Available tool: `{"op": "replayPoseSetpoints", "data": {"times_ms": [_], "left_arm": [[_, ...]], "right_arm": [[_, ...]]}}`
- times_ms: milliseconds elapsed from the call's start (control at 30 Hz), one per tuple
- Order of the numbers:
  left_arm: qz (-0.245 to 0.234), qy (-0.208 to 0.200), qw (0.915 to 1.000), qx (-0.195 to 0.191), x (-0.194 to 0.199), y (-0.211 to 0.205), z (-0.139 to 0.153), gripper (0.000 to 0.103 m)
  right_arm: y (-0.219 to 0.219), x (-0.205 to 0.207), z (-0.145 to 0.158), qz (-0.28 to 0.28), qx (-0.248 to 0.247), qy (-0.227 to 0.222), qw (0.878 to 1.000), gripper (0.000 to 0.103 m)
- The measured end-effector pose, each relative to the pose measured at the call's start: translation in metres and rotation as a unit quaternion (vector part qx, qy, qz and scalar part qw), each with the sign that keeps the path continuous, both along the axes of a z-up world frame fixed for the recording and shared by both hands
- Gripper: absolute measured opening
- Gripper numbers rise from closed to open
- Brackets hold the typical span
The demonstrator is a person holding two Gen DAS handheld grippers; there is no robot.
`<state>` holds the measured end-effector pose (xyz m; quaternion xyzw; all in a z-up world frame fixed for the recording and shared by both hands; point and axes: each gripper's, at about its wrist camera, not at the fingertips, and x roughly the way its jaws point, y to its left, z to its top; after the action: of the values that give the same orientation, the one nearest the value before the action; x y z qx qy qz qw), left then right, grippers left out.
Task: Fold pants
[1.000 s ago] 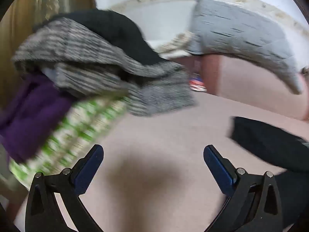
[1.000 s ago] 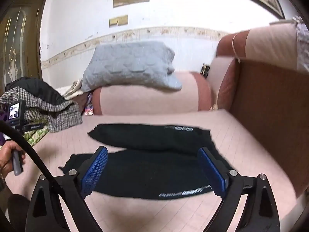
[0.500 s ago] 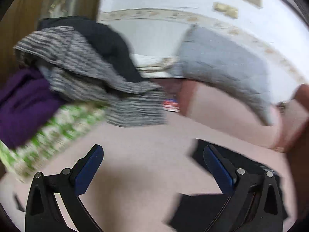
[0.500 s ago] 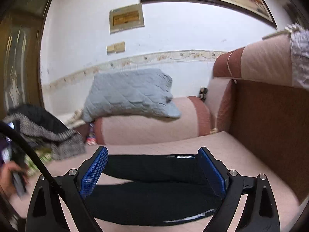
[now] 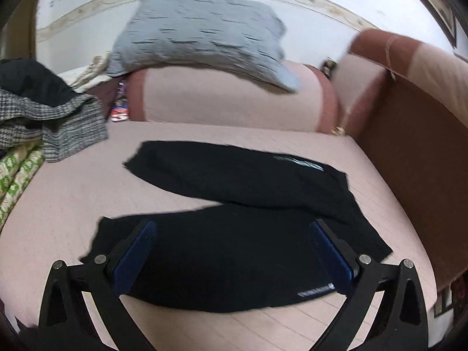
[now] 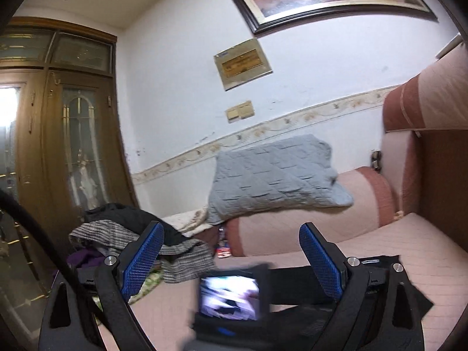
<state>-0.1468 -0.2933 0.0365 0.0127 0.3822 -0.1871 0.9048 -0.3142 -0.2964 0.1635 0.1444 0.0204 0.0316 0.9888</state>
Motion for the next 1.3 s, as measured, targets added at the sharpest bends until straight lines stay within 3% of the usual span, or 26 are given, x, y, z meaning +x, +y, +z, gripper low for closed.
{"op": "replayPoseSetpoints", "data": {"times_ms": [100,233,400,500,567,633,700,800,867,933,967,1167,1300], "left_arm": [[-0.019,-0.01,0.9998,-0.001,-0.016,-0.019,-0.008,0.103],[-0.023,-0.032,0.9992,0.003,-0.02,-0.006,-0.011,0.103],[-0.013,-0.092,0.9955,0.014,-0.016,0.039,-0.003,0.103],[-0.001,-0.134,0.9909,0.008,-0.015,0.069,0.01,0.103],[0.012,-0.149,0.9887,0.002,-0.006,0.089,0.02,0.103],[0.014,-0.122,0.9922,-0.025,0.016,0.111,0.026,0.103],[0.019,-0.058,0.9962,-0.062,0.045,0.131,0.023,0.103],[0.037,0.021,0.9937,-0.104,0.092,0.162,0.009,0.103],[0.035,0.032,0.9946,-0.092,0.119,0.174,-0.001,0.093],[0.024,0.047,0.9961,-0.07,0.141,0.179,-0.013,0.061],[0.018,0.062,0.9955,-0.07,0.155,0.179,-0.021,0.057],[0.01,0.12,0.9903,-0.069,0.232,0.169,-0.068,0.061],[-0.011,0.167,0.9828,-0.078,0.294,0.146,-0.102,0.063]], "right_arm": [[0.006,0.013,-0.008,0.044,0.03,0.019,0.998,0.096],[0.0,0.032,-0.019,0.092,0.055,0.084,0.991,0.094],[-0.044,0.023,-0.023,-0.008,-0.013,0.088,0.996,0.102],[-0.08,0.029,-0.037,-0.065,-0.044,0.134,0.988,0.102],[-0.107,0.04,-0.05,-0.097,-0.059,0.185,0.976,0.103],[-0.129,0.051,-0.06,-0.113,-0.066,0.214,0.968,0.103],[-0.154,0.065,-0.072,-0.127,-0.071,0.25,0.957,0.102],[-0.193,0.093,-0.089,-0.121,-0.078,0.305,0.941,0.095],[-0.222,0.117,-0.102,-0.117,-0.075,0.337,0.931,0.086],[-0.251,0.133,-0.119,-0.114,-0.059,0.364,0.922,0.076],[-0.263,0.141,-0.126,-0.112,-0.05,0.374,0.919,0.075],[-0.323,0.229,-0.181,-0.086,0.016,0.442,0.893,0.075],[-0.343,0.284,-0.212,-0.079,0.013,0.469,0.879,0.075]]}}
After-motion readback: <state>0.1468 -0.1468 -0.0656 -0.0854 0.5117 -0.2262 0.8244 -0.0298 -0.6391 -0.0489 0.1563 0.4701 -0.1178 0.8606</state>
